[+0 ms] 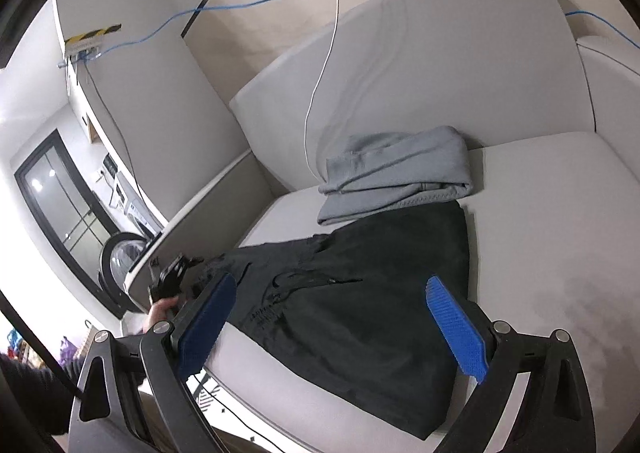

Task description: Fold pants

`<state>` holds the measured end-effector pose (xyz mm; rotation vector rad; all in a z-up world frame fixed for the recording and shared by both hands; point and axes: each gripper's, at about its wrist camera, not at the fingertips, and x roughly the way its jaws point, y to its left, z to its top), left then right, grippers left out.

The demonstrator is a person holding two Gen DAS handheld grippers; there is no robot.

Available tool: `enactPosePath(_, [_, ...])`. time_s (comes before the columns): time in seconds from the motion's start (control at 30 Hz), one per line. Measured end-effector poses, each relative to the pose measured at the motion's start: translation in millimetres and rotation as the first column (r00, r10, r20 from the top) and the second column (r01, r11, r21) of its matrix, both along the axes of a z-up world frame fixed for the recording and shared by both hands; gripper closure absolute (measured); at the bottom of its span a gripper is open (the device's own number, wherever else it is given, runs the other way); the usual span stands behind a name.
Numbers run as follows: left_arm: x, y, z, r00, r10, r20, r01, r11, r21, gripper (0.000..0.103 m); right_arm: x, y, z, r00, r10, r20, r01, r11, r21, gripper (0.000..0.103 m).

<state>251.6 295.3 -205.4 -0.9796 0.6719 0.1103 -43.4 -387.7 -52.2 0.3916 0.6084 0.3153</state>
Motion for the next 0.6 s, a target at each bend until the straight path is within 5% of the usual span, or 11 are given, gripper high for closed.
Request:
enactPosePath(0.03, [2.1,-1.0,0.1,1.000,0.006,-0.004,-0.006,1.000,0.006,0.019,0.3,1.2,-1.0,1.000,0.002,-0.001,-0.002,1.000,-0.009,0.005])
enactPosePath(0.07, [4.4,-0.4,-1.9,1.000,0.014,-0.023,-0.014,1.000,0.019,0.055,0.3,2.5,-1.5,1.000,0.006,-0.003,-0.006,1.000,-0.021,0.005])
enactPosePath(0.1, [6.7,2.6,-4.6,0.999,0.012,-0.035,-0.012,1.000,0.005,0.066,0.8,4.4,-2.3,1.000,0.013,-0.005,-0.013,0.999,-0.038,0.005])
enactPosePath(0.3, [7.7,8.1,-5.3,1.000,-0.028,0.004,0.029,0.998,-0.061,0.076,4.0,8.7,-9.9,0.999,0.028,-0.027,-0.029,0.998,-0.054,0.005])
enactPosePath(0.6, [23.1,-43.6,78.8,0.976,-0.166,0.144,0.150,0.982,0.118,0.077,3.5,11.1,-14.6,1.000,0.009,-0.023,-0.011,0.995,-0.096,0.005])
